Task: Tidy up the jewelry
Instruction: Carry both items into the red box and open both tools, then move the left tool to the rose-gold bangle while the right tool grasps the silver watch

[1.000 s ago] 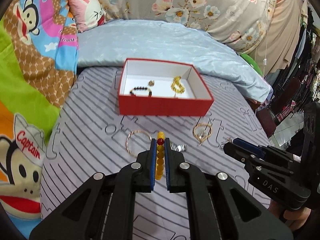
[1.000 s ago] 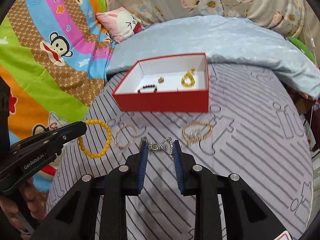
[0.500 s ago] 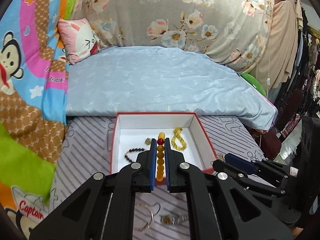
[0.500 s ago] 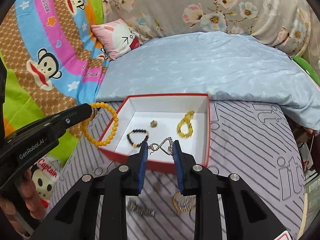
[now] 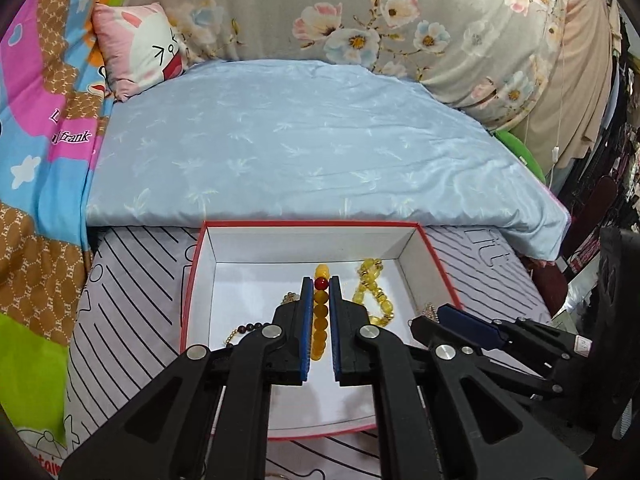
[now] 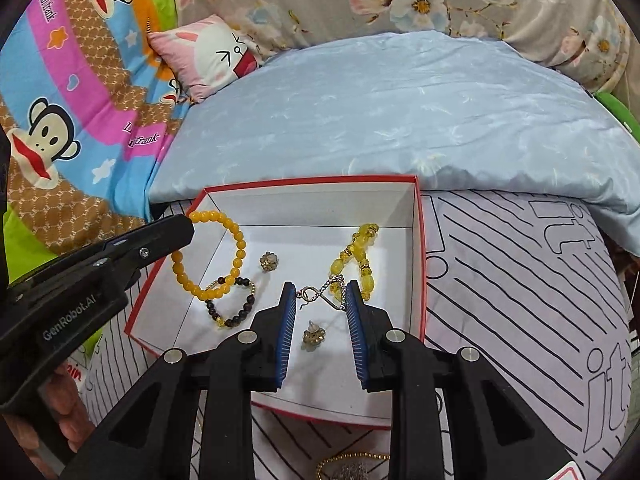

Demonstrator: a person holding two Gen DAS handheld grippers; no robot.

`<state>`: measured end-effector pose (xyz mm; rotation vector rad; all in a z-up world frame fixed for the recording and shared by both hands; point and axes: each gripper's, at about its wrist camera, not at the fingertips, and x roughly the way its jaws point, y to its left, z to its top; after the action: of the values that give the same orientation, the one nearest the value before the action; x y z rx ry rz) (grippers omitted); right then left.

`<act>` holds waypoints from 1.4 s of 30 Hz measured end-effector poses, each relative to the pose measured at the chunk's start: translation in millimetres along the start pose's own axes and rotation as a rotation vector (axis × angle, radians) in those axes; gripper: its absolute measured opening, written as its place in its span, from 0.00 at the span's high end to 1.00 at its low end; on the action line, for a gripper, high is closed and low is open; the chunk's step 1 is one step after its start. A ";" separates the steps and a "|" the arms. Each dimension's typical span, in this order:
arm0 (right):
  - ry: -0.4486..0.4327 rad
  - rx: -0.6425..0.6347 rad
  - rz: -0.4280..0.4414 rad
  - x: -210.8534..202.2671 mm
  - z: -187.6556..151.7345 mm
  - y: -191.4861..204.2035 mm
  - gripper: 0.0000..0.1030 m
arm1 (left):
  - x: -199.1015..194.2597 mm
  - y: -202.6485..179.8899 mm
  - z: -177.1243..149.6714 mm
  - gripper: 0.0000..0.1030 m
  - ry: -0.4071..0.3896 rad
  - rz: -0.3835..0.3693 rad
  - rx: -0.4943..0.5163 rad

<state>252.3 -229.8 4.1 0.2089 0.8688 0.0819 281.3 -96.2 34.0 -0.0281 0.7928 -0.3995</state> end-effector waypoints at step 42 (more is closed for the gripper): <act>0.122 -0.124 0.067 -66.7 -155.3 64.7 0.66 | -81.7 59.6 -156.2 0.65 0.166 0.174 -0.123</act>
<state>91.5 -153.9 -29.3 0.1171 0.9747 0.2121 140.9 7.6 -30.4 -0.0405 0.9754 -0.1893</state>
